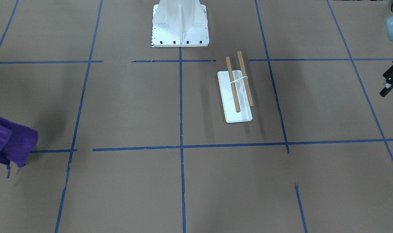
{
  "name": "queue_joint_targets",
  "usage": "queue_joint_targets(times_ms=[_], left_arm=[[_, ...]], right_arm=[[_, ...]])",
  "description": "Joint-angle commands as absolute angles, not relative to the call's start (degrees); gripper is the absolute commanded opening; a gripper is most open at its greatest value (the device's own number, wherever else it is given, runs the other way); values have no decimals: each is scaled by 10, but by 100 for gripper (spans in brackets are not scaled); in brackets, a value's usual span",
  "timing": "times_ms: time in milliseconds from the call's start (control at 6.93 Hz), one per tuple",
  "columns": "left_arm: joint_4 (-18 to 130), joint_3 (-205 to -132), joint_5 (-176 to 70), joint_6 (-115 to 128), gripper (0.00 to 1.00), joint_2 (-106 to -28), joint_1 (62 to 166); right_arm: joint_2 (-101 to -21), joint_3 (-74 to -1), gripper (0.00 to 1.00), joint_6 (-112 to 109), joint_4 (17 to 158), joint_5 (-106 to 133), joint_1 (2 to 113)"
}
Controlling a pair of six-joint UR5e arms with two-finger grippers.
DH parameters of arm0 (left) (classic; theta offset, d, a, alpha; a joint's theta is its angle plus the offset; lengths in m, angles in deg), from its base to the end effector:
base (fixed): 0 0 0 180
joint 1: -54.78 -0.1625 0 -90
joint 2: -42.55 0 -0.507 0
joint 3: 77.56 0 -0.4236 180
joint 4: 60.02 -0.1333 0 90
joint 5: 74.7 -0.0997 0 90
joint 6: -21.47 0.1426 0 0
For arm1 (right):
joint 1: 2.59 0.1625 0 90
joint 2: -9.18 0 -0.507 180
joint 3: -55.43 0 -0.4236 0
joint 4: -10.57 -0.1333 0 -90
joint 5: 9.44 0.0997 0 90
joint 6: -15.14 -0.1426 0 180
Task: Hang towel on rack
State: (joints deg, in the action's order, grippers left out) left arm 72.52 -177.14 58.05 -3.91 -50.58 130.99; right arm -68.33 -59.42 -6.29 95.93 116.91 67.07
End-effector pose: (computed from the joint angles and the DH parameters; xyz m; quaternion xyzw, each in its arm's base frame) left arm 0.1037 -0.5756 0.5533 0.2986 0.4490 0.0848 0.8379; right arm -0.1619 -0.5771 0.4193 0.2142 -0.3934 -0.1033 0.8881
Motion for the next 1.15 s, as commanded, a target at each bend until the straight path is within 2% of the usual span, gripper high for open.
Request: queue_joint_targets(times_ms=[0, 144, 433, 721, 1010], left_arm=[[587, -1814, 532, -198, 100, -605, 1220], [512, -1833, 511, -312, 89, -667, 1162], [478, -1833, 471, -532, 53, -748, 1087], [475, -1820, 471, -647, 55, -817, 1056], [476, -1819, 472, -724, 55, -852, 1025]], right_arm=[[-611, -639, 0, -256, 960, 1093, 540], [-570, -640, 0, -309, 959, 1021, 471], [-537, -666, 0, -343, 956, 859, 350], [-537, -677, 0, -389, 895, 782, 280], [-504, -677, 0, -391, 880, 735, 235]])
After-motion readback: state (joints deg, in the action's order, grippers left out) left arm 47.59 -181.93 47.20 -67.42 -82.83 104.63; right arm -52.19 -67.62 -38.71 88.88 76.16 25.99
